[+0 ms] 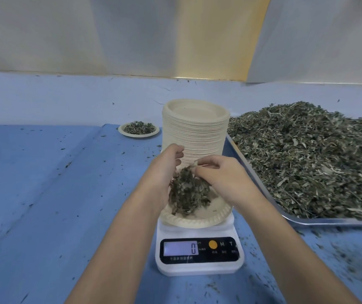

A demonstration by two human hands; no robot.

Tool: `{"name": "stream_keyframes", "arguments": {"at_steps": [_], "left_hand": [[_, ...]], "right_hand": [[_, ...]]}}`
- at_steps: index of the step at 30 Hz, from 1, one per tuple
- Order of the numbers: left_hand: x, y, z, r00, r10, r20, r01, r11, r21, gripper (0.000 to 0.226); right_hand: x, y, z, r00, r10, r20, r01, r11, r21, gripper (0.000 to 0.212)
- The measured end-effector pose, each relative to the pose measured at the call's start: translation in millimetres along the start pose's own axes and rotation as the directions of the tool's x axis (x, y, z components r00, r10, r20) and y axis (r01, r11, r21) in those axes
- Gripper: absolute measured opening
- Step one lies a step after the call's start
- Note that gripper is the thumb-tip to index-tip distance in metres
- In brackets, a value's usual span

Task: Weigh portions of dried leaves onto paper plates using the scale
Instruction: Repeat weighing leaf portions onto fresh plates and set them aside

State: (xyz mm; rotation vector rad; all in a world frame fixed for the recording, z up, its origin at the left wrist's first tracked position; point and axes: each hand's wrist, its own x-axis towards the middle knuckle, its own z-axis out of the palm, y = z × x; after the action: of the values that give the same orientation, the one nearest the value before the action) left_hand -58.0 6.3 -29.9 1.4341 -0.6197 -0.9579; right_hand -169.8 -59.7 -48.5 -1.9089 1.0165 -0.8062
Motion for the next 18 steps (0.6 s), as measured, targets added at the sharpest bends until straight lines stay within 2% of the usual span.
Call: {"name": "stream_keyframes", "arguments": {"at_steps": [3, 5, 7, 9, 11, 14, 18], "left_hand": [[0, 0, -2, 0.999, 0.052, 0.01, -0.052, 0.999, -0.004, 0.021], [0, 0, -3, 0.996, 0.091, 0.004, -0.091, 0.996, -0.001, 0.028], [0, 1, -4, 0.992, 0.128, -0.008, -0.128, 0.992, 0.002, 0.029], [-1, 1, -4, 0.988, 0.151, -0.011, -0.151, 0.988, -0.018, 0.026], [-2, 2, -3, 0.985, 0.175, -0.005, -0.175, 0.984, -0.034, 0.025], [-4, 3, 1, 0.979, 0.204, 0.008, -0.203, 0.976, -0.081, 0.026], [-7, 5, 9, 0.984, 0.175, 0.011, -0.172, 0.974, -0.149, 0.024]], "right_hand": [[-1, -2, -4, 0.999, -0.031, -0.041, 0.031, 0.999, -0.012, 0.006], [-1, -3, -11, 0.995, -0.048, -0.085, 0.049, 0.999, 0.001, 0.015], [0, -2, -17, 0.996, -0.016, -0.083, 0.024, 0.994, 0.102, 0.019], [0, -3, -20, 0.999, 0.028, -0.031, -0.018, 0.959, 0.284, 0.028], [1, -3, -22, 1.0, 0.024, -0.02, -0.015, 0.93, 0.367, 0.035], [5, 0, -27, 0.997, -0.002, -0.078, 0.028, 0.941, 0.337, 0.036], [12, 14, -46, 0.983, -0.003, -0.184, 0.047, 0.972, 0.23, 0.036]]}}
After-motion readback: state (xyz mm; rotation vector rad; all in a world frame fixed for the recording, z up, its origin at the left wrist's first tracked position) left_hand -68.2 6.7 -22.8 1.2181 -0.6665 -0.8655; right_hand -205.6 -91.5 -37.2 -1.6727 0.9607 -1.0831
